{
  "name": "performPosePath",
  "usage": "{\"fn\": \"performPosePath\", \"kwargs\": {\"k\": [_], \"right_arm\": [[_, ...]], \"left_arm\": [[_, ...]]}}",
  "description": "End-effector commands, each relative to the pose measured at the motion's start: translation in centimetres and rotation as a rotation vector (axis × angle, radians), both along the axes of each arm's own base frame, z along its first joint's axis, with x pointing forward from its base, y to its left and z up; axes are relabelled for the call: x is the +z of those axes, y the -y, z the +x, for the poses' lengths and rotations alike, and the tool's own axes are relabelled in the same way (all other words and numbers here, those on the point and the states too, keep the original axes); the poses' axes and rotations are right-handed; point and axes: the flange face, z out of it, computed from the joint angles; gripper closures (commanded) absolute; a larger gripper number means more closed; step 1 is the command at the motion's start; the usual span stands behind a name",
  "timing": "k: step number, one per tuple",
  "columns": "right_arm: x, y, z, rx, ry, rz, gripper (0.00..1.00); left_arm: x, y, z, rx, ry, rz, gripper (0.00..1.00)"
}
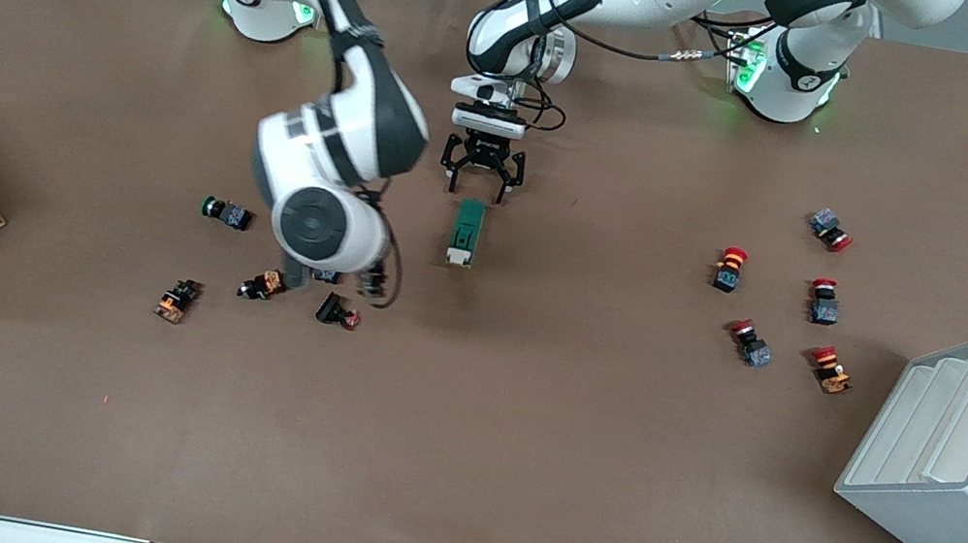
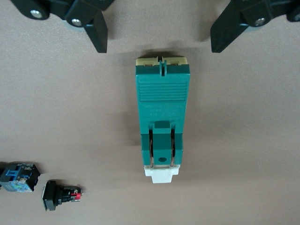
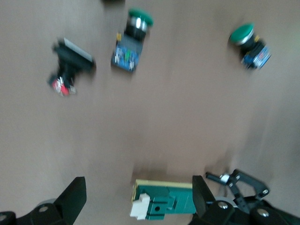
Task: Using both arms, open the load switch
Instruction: 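Reach the right gripper to the white handle while the left gripper holds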
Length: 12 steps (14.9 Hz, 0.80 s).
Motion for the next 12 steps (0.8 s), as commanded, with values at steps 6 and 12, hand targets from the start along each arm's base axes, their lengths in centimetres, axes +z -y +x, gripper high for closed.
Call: {"fn": "performPosePath", "kwargs": {"k": [6,12], "right_arm": [[-5.3,-7.3,-4.9,0.074,-0.060,0.013,0.00],[-8.8,-7.9,-5.2,0.068,-0.050,0.008,0.00]], "left_arm": [[-0.9,-1.3,0.4,0.021,0.018,0.035,0.02],[-0.8,-1.3,0.7,0.018,0.021,0.041,0.01]]}}
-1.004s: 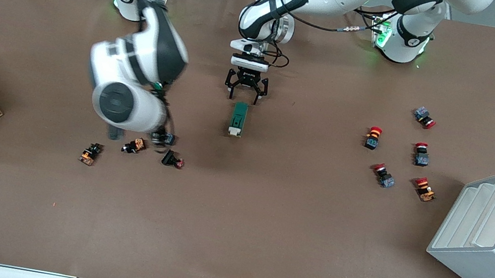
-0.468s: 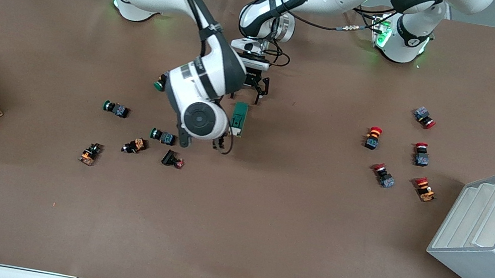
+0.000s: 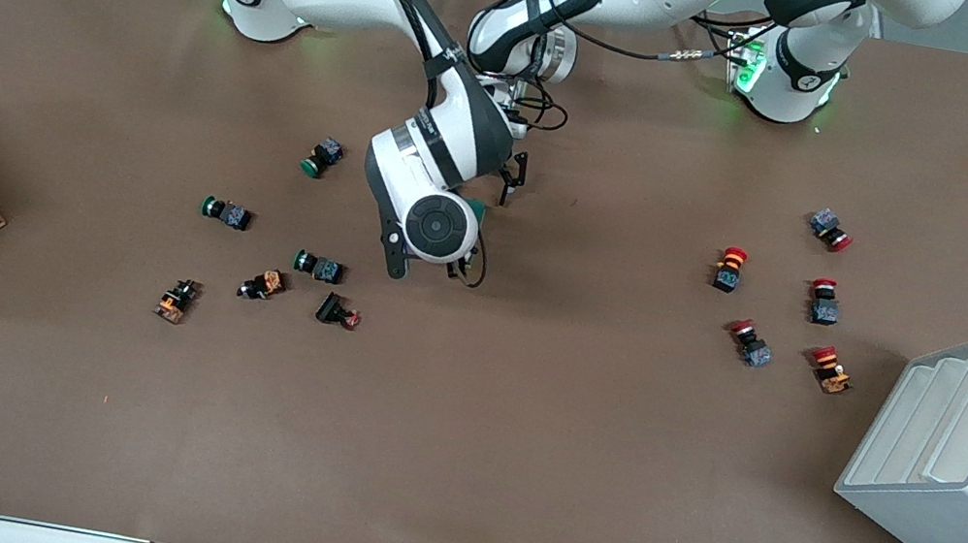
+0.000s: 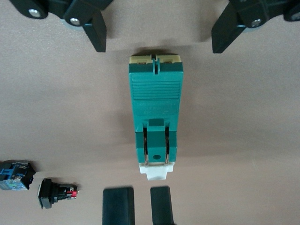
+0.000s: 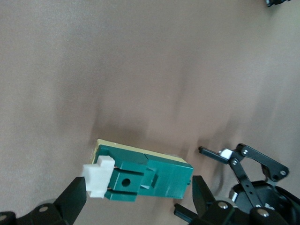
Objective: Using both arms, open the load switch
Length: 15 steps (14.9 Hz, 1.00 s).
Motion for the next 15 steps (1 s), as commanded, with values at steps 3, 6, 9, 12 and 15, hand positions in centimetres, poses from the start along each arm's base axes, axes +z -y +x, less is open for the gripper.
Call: {"fn": "performPosePath", "kwargs": {"k": [3,6,9,12,15], "right_arm": [[-2.7,-0.1,0.5,-0.025,0.008,-0.003,0.00],[-3.1,-0.1,0.4,-0.028,0.002,-0.009,0.00],[-3.0,0.1,0.6,-0.024,0.012,-0.013,0.00],[-2.6,0.4,1.4,-0.028,0.047,-0.005,0.00],[-2.5,0.6,2.0,-0.030,0.074,-0.002,0.00]], "left_arm": [[-0.7,-1.1,0.6,0.009,0.003,0.030,0.01],[-0.6,-1.0,0.7,0.008,0.003,0.030,0.01],[-0.7,-1.1,0.7,0.011,0.002,0.030,0.01],[-0.4,-1.0,0.7,0.012,0.004,0.027,0.01],[-0.4,-1.1,0.9,0.016,0.003,0.025,0.01]]}}
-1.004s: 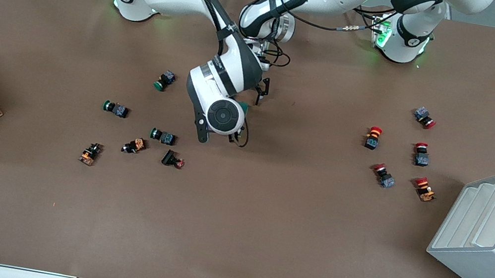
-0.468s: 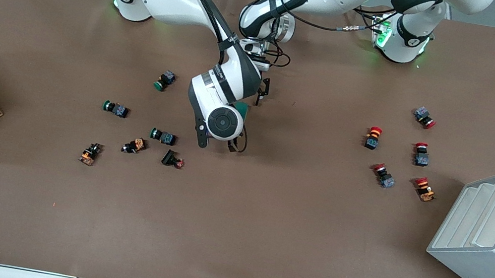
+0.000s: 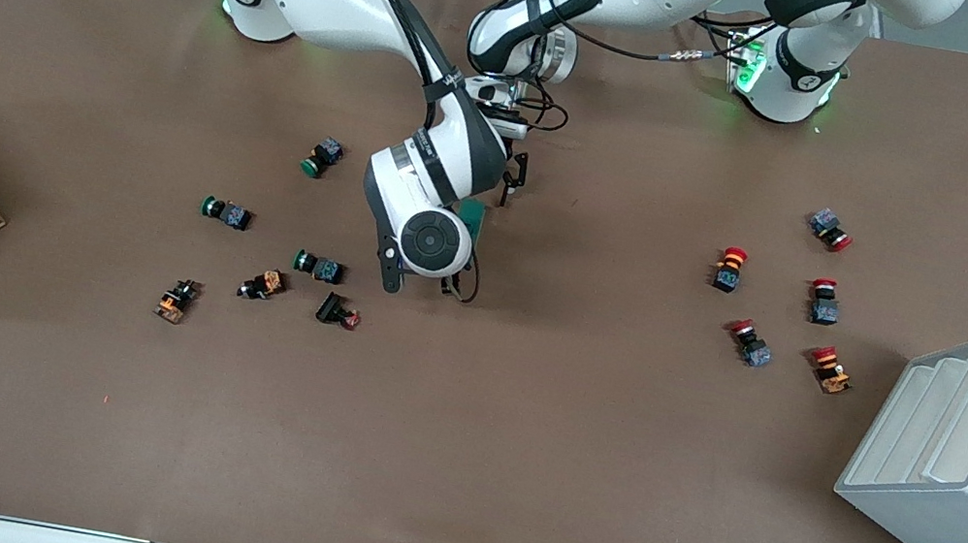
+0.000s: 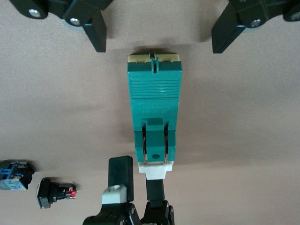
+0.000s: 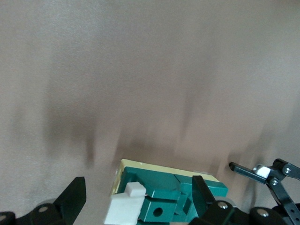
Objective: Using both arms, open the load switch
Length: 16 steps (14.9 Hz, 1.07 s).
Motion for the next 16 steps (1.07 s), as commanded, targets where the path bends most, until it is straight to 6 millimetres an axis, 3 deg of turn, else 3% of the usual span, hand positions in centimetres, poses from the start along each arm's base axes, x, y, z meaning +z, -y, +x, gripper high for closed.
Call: {"fn": "performPosePath", "kwargs": {"k": [1,11,16], "right_arm": [[0.0,0.1,0.7,-0.004,0.030,-0.004,0.00],[-0.4,-0.3,-0.2,0.006,0.012,-0.021,0.00],[-0.1,-0.9,-2.3,0.048,-0.077,-0.061,0.00]], "left_arm": [[-0.4,-1.0,0.8,0.014,0.002,0.024,0.01],[-0.2,-0.9,0.8,0.023,-0.002,0.024,0.01],[-0.2,-0.9,0.8,0.024,-0.001,0.022,0.01]]}}
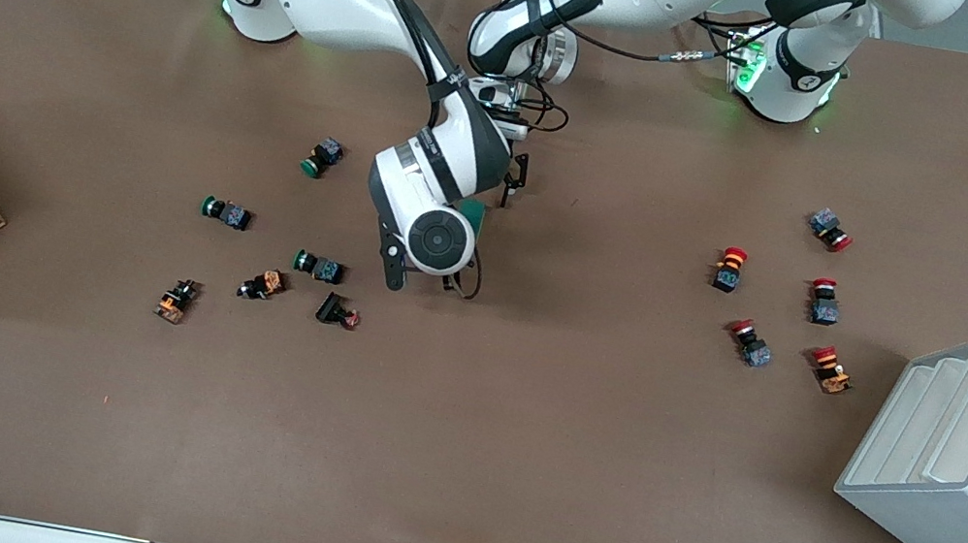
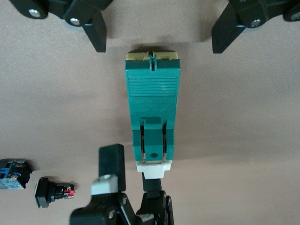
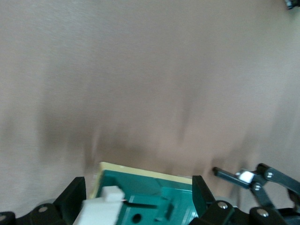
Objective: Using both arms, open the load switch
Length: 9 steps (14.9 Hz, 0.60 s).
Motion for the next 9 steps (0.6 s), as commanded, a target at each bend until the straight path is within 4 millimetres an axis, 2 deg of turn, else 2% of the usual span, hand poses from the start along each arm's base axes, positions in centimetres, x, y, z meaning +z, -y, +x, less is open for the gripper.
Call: {"fn": "performPosePath", "kwargs": {"k": [1,7,9], "right_arm": [[0.5,-0.3,-0.7,0.011,-0.029,-0.018,0.00],[2.9,-1.3,-1.2,0.021,-0.023,0.011,0.00],[3.1,-1.3,-1.3,0.024,-0.030,0.009,0.00]], "left_arm": [[-0.1,-0.8,0.7,0.020,0.000,0.021,0.01],[-0.2,-0.8,0.8,0.022,-0.001,0.022,0.01],[-0.2,-0.8,0.7,0.022,-0.002,0.022,0.01]]}}
